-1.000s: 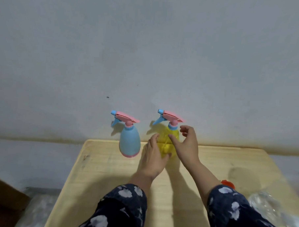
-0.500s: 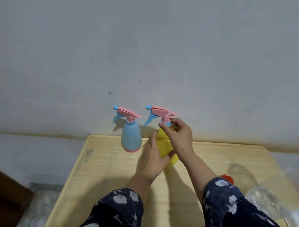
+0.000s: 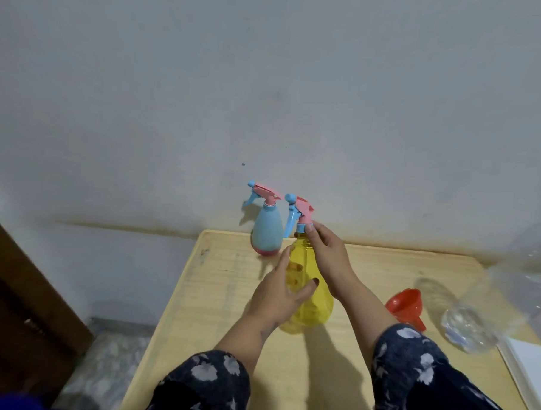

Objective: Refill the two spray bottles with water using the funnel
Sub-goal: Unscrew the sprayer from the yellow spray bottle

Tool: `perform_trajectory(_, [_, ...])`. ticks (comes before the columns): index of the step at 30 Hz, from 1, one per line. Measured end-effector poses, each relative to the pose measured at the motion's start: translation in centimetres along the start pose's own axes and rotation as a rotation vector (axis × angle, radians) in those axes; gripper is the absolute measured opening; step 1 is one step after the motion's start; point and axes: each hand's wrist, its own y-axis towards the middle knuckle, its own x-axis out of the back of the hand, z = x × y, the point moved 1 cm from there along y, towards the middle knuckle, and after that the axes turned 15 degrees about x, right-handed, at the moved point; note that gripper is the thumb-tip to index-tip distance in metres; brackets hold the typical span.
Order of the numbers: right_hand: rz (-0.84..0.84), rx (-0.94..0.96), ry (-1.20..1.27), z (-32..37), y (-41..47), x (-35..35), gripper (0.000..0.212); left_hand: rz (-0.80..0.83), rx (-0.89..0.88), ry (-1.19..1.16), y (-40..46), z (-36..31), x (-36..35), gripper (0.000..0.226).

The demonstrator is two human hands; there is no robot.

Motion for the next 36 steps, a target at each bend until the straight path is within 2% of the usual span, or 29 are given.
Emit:
perform_trajectory(4, [-0.107, -0.067, 0.011, 1.2, -2.4, -0.8, 0.046, 0.0, -0.01, 0.056, -2.5, 0.3, 0.7, 0.092])
perform_trajectory(6, [-0.157, -0.035, -0.019, 2.0, -3.4, -0.7, 0.039, -0.013, -0.018, 0.084, -3.6, 0.5, 0.9, 0.092])
perform_trajectory(9, [-0.128, -0.007, 0.019, 3.1, -5.0, -0.4, 0.023, -0.03, -0.042, 0.056, -5.1, 0.5, 1.2, 0.087])
perform_trajectory(12, [-0.078, -0.012, 0.044, 3.4, -6.2, -0.1, 0.034, -0.052, -0.064, 0.083, -6.3, 0.4, 1.2, 0.085])
perform_trajectory(15, [-0.183, -0.073, 0.029, 3.6, -6.8, 0.0, 0.047, -0.082, -0.067, 0.136, -7.3, 0.0, 0.9, 0.09])
perform_trajectory(17, [-0.243, -0.077, 0.015, 4.1, -7.1, 0.2, 0.045, -0.109, -0.065, 0.169, -7.6, -0.2, 0.6, 0.092])
perform_trajectory(21, [-0.147, -0.01, 0.032, 4.6, -7.4, 0.7, 0.025, -0.168, -0.064, 0.159, -8.1, -0.2, 0.4, 0.089])
perform_trajectory(24, [-0.093, -0.007, 0.016, 5.0, -7.2, 1.0, 0.031, -0.214, -0.065, 0.203, -8.3, -0.7, 0.4, 0.089])
perform_trajectory(28, [-0.162, -0.046, -0.088, 5.2, -6.6, 1.7, 0.047, -0.279, -0.073, 0.269, -8.7, -1.4, 0.1, 0.091])
perform_trajectory(30, [-0.165, -0.04, -0.141, 4.8, -6.4, 2.4, 0.042, -0.296, -0.073, 0.271, -8.9, -1.5, 0.0, 0.091])
perform_trajectory(32, [-0.099, -0.023, -0.119, 4.5, -6.2, 3.0, 0.035, -0.301, -0.057, 0.256, -9.0, -1.3, 0.1, 0.089])
perform_trajectory(36, [-0.035, -0.002, -0.073, 4.5, -5.9, 4.2, 0.022, -0.24, -0.024, 0.291, -9.2, 0.0, 0.9, 0.084])
